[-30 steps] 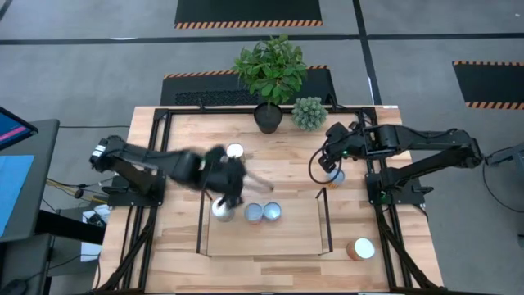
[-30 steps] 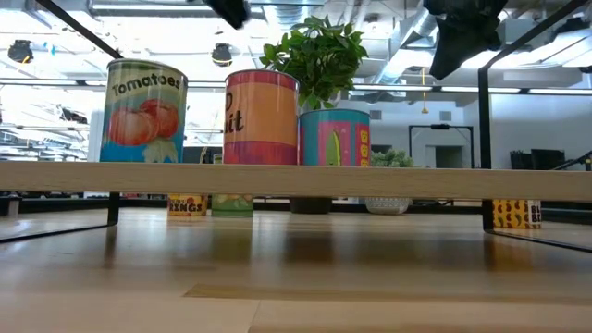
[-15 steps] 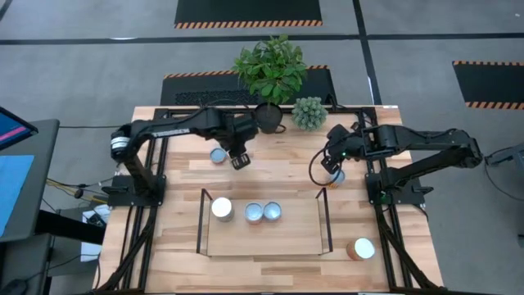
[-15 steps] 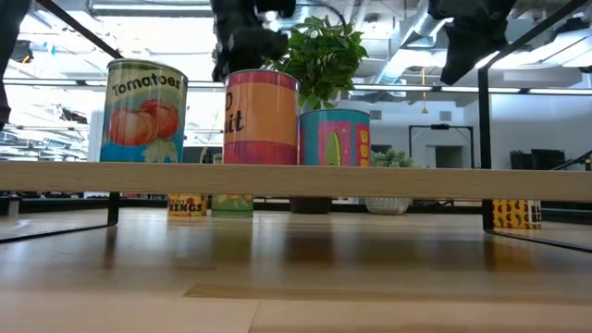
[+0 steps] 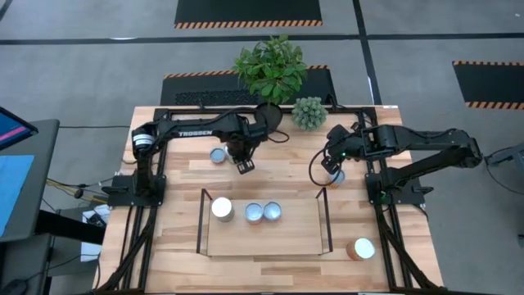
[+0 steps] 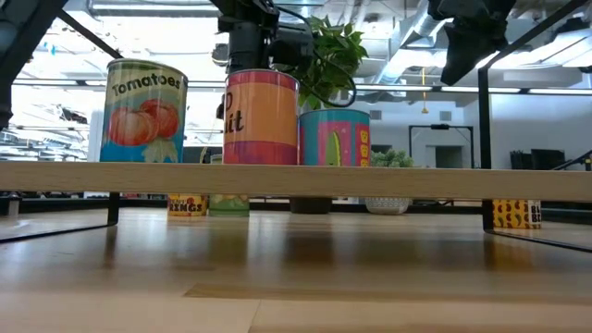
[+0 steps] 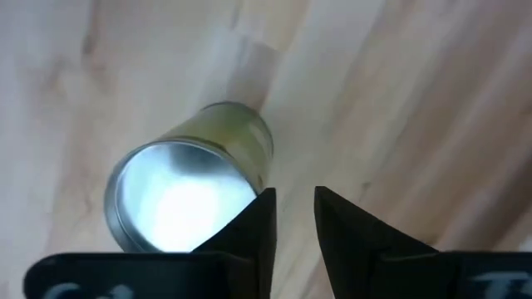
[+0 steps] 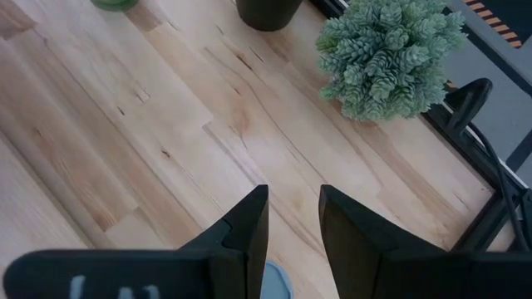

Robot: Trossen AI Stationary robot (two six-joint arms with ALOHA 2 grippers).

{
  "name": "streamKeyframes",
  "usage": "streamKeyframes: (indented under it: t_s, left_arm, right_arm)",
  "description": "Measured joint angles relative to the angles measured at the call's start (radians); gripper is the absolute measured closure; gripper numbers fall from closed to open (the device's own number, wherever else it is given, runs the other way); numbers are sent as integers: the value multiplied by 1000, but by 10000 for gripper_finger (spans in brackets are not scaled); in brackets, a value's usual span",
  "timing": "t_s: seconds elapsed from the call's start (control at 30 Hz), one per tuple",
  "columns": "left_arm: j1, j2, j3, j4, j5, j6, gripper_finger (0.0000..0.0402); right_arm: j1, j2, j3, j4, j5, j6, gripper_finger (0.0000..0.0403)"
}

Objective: Pick and place cans onto a shelf
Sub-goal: Put the green pear can on the shelf aligned with the other blue tomato can

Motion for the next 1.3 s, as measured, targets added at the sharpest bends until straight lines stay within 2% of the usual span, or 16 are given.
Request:
streamKeyframes:
  t_s: [0.1,0.4,0.6,0.8,0.9,1.07,1.13,1.3]
  left_arm:
    - [-4,0,0,0,-37,-5,325]
    - [-24,0,56,-35,4,-27,325]
    - [-31,-1,79,-91,-139,13,325]
    - [-16,-2,15,-70,-148,14,325]
    - [-10,-1,-21,-48,-112,11,325]
    - [-10,-2,-34,-17,-114,14,325]
    - [-10,-2,-34,-4,-114,26,333]
    - [-13,-2,-34,12,-134,24,393]
  right_arm:
    - [0,0,0,-1,-1,0,272]
    - [0,0,0,-4,-1,-3,272]
    - [0,0,0,-5,-1,-3,272]
    - [0,0,0,-16,-1,0,272]
    - [0,0,0,-27,-1,0,272]
    - [0,0,0,-32,-1,0,272]
    - [0,0,0,-32,-1,0,272]
    - [0,0,0,-32,-1,1,272]
